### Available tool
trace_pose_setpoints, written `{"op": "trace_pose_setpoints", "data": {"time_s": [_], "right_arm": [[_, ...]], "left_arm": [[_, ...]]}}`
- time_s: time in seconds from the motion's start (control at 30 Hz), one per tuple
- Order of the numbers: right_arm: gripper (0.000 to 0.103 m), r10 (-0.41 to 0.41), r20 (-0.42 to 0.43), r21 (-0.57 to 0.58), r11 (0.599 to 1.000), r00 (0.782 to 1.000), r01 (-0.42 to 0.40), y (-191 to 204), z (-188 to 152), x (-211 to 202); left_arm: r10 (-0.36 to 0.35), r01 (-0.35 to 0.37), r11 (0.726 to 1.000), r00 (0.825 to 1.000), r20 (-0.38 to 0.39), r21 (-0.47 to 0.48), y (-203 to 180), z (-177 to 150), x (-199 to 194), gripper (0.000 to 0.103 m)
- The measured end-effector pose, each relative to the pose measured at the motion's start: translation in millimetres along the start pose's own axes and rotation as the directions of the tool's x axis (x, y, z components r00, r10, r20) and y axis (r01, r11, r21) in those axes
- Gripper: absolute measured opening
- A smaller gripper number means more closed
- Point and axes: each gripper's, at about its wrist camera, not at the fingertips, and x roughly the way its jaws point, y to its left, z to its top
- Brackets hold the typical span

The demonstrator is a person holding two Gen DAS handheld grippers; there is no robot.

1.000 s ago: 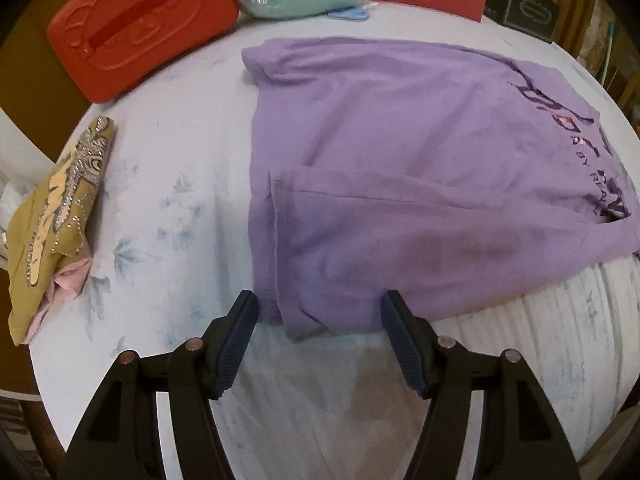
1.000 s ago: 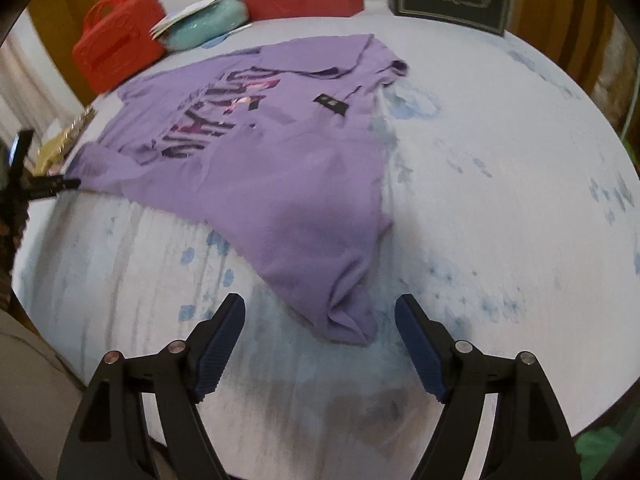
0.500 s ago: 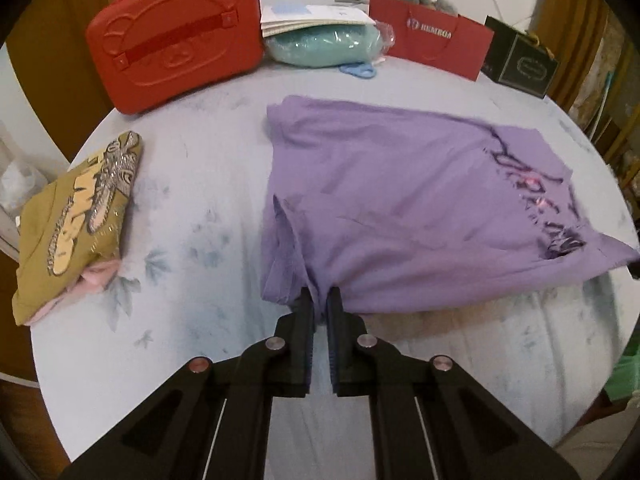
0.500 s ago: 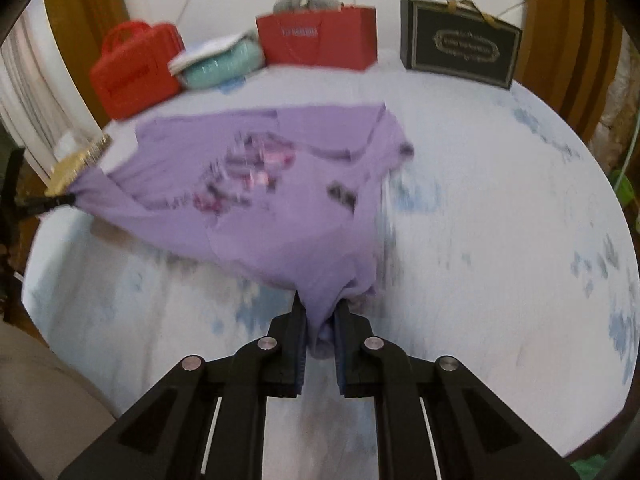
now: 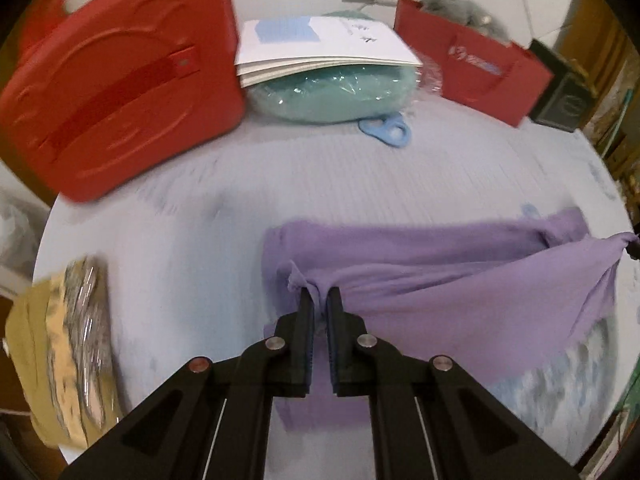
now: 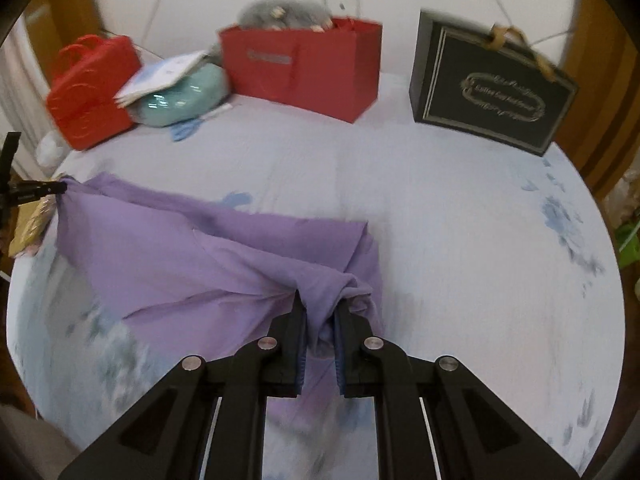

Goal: Fold clothes

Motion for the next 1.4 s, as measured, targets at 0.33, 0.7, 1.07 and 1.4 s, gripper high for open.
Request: {"op": "trace_pose_setpoints", "data": {"time_s": [0.33,0.7,1.07,1.4], "right_arm": [[0.062,0.000,0.010,0.198,0.980,1.000,-0.002,-33.7,9.5,26.0],[0.076,0.020,0.002,0.360,0.933,1.000,-0.019,-35.1,-85.6,1.9],[0.003,-0.001,-0.086,0.204,0.979,0.996,0.018,13.3,-88.6,44.6],[0.003,0.009,-0.204,0.195,0.980,0.979,0.032,-8.0,-118.6,0.7]], "left_arm": [[0.050,-0.052,0.996,0.998,-0.025,-0.066,17.1,13.4,30.2,0.063],[0.006,-0.018,0.983,0.998,-0.066,-0.181,35.8,-78.3,37.1,0.065],[0.023,-0.029,0.993,0.998,-0.056,-0.117,1.0,-89.5,33.4,0.006],[-0.016,-0.005,0.988,0.991,-0.133,-0.157,13.4,-131.5,-2.6,0.008]]}}
